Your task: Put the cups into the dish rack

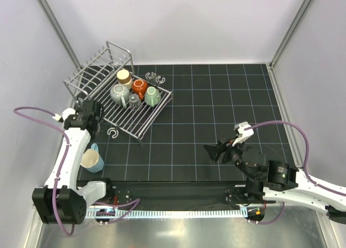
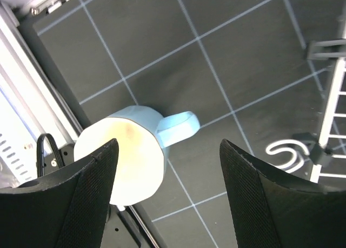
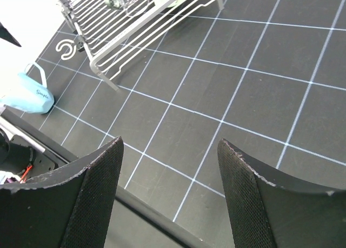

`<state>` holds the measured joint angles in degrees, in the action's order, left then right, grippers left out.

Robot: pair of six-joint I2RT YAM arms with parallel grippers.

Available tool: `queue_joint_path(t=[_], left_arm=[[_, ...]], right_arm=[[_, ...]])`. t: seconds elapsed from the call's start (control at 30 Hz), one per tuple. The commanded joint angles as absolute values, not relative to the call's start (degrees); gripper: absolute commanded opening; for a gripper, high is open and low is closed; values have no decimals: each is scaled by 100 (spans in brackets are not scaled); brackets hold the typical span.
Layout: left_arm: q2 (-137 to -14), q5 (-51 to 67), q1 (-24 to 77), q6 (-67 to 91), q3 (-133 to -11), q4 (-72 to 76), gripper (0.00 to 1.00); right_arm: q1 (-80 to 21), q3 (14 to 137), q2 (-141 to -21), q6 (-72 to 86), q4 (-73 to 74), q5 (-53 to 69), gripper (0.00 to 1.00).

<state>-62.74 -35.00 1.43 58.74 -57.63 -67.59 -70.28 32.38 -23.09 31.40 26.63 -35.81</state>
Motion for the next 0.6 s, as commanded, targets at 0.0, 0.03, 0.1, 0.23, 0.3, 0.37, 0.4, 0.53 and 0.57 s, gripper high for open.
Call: queue_joint_path(t=[0.0, 0.03, 0.1, 0.23, 0.3, 0.37, 0.4, 0.53, 0.57], left_arm=[[-6328, -3183, -174, 5994, -5652, -6671, 73], [-6372, -3156, -211, 6020, -5625, -6671, 73], [-6512, -3068, -360, 6047, -5546, -6688, 72], [-6679, -2883, -457, 6170, -5388, -6627, 63], [-6706, -2734, -457, 6196, -5335, -6627, 60], [-6662, -2707, -457, 6231, -5326, -6671, 59], [-6575, -2716, -457, 6223, -5300, -6723, 59], [-6250, -2612, -457, 6100, -5168, -6628, 56], [-6197, -2541, -457, 5943, -5133, -6566, 54]], right_arm=[[-7040, 3314, -2417, 2989, 2207, -3446, 72], [-7040, 3313, -2478, 2945, 2163, -3428, 72], [-7040, 3340, -2557, 2874, 2005, -3384, 72], [-7040, 3507, -2847, 2690, 1969, -3183, 72], [-7031, 3516, -2900, 2663, 1951, -3129, 72], [-7040, 3498, -2935, 2663, 1908, -3085, 73], [-7040, 3437, -2927, 2663, 1864, -3076, 73], [-7040, 3287, -2804, 2646, 1679, -2936, 75], [-7040, 3261, -2769, 2637, 1670, -2866, 75]])
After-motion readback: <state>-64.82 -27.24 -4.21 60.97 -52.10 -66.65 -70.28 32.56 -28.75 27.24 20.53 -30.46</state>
